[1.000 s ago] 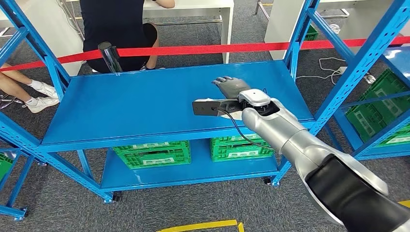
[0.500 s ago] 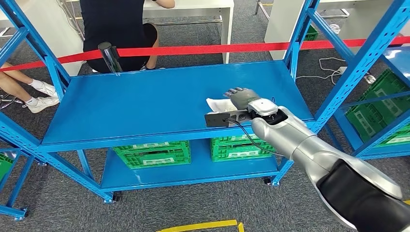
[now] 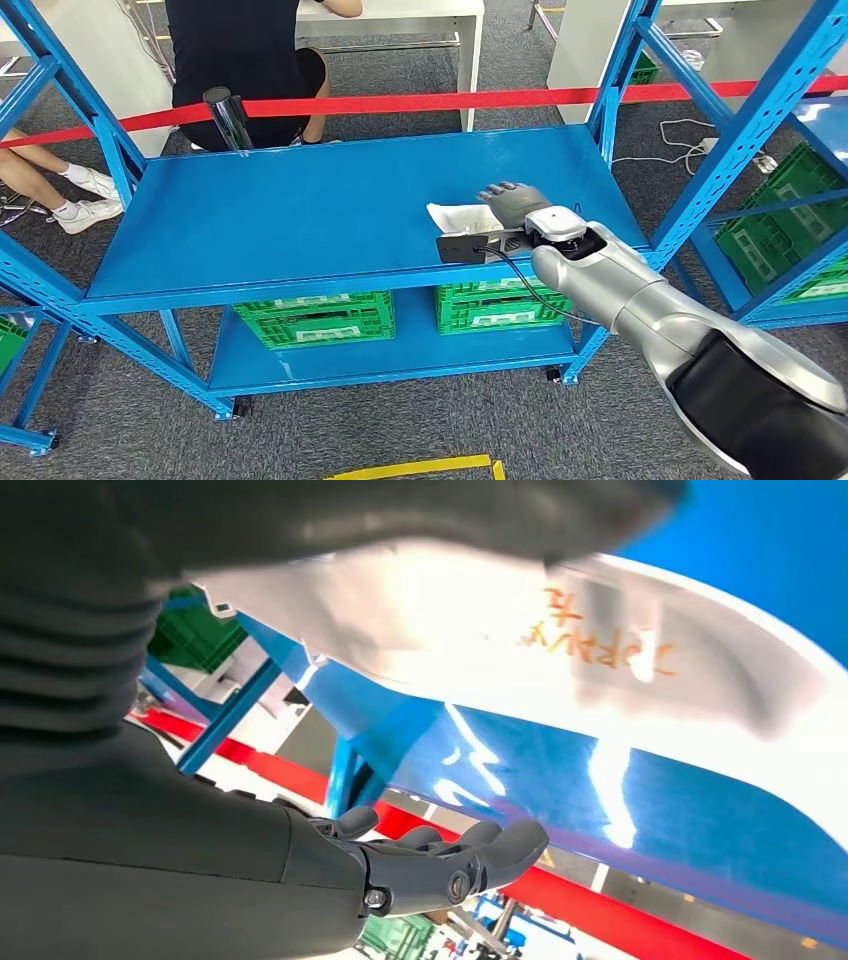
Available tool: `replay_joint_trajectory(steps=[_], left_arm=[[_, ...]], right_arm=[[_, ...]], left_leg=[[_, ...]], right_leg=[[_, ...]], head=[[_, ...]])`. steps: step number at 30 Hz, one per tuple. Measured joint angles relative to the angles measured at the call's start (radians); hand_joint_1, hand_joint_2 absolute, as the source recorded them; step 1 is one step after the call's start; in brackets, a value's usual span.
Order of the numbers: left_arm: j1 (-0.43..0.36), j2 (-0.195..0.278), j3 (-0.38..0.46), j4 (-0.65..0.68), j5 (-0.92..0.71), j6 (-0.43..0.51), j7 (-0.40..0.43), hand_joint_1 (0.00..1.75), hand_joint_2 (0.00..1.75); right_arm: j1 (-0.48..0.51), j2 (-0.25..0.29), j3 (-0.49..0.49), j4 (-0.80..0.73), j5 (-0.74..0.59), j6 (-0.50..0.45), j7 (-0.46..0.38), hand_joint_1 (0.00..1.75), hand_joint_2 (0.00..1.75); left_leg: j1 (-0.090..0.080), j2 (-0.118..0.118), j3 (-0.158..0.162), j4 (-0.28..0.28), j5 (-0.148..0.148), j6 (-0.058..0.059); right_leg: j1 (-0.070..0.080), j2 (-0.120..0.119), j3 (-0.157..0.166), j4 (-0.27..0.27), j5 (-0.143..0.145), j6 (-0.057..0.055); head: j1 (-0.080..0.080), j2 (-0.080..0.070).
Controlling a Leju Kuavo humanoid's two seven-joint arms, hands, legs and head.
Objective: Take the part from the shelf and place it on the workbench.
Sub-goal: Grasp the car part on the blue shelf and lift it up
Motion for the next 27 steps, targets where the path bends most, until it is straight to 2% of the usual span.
replay_joint_trajectory(steps=[27], left_arm=[[0.010,0.000,0.008,0.000,-0.003,0.000,-0.005,0.00,0.00]], right_arm=[[0.001,-0.025,0.056,0.035,-0.064,0.012,-0.001,0.00,1.75]], left_leg=[[0.000,0.000,0.000,0.000,0.000,0.000]], right_leg=[[0.000,0.000,0.000,0.000,0.000,0.000]], head=[[0.000,0.000]])
